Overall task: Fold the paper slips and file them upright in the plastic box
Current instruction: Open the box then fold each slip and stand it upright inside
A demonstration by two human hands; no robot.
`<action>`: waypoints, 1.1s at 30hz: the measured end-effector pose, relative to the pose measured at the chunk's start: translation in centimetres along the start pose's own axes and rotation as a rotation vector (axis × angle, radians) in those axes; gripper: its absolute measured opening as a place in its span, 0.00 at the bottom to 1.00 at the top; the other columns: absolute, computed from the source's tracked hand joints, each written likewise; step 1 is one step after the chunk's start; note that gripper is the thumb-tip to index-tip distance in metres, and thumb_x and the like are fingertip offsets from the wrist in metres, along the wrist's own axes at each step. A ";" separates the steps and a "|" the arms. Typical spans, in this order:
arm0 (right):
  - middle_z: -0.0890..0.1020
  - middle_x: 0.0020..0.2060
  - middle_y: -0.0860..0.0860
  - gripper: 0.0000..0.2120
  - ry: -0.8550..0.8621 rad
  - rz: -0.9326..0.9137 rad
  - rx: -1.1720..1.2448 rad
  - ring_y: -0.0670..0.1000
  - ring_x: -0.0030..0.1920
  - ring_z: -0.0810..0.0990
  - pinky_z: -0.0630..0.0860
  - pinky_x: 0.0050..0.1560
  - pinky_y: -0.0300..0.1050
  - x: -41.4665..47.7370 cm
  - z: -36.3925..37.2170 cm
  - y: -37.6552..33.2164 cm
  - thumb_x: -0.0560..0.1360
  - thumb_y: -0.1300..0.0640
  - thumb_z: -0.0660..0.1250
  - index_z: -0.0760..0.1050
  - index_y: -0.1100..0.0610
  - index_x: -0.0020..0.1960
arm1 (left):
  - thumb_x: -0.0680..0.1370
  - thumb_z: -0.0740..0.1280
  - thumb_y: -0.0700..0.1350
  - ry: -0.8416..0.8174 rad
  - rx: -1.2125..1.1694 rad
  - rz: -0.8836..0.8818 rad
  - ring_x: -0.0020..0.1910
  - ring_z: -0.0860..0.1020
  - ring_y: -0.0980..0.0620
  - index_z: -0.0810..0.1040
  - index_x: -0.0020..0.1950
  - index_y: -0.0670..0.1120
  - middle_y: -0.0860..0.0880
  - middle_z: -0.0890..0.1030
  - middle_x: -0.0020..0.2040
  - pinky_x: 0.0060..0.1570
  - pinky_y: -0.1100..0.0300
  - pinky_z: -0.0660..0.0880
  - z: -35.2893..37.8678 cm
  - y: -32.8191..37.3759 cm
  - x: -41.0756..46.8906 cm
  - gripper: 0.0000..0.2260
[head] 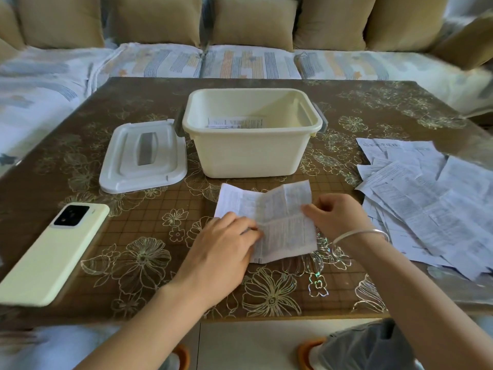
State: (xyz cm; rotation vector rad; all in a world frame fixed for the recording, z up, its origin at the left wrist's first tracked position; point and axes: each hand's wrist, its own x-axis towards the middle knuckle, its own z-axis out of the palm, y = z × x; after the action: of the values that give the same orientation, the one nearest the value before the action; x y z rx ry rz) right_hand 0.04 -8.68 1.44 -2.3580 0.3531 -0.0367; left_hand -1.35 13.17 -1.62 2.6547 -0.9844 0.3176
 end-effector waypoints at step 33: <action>0.82 0.47 0.49 0.17 -0.172 -0.086 0.443 0.44 0.41 0.82 0.81 0.35 0.43 -2.1 5.2 -1.7 0.77 0.72 0.57 0.76 0.53 0.51 | 0.70 0.73 0.36 0.137 0.033 -0.213 0.64 0.72 0.46 0.83 0.54 0.48 0.49 0.79 0.60 0.63 0.48 0.70 0.8 -1.8 0.9 0.14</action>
State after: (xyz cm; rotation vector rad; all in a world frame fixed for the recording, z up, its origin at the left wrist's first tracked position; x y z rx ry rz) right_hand -0.89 -3.44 -1.09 -1.9194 0.1405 0.0439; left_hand 0.58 13.67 -2.46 2.6947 -0.6537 0.4639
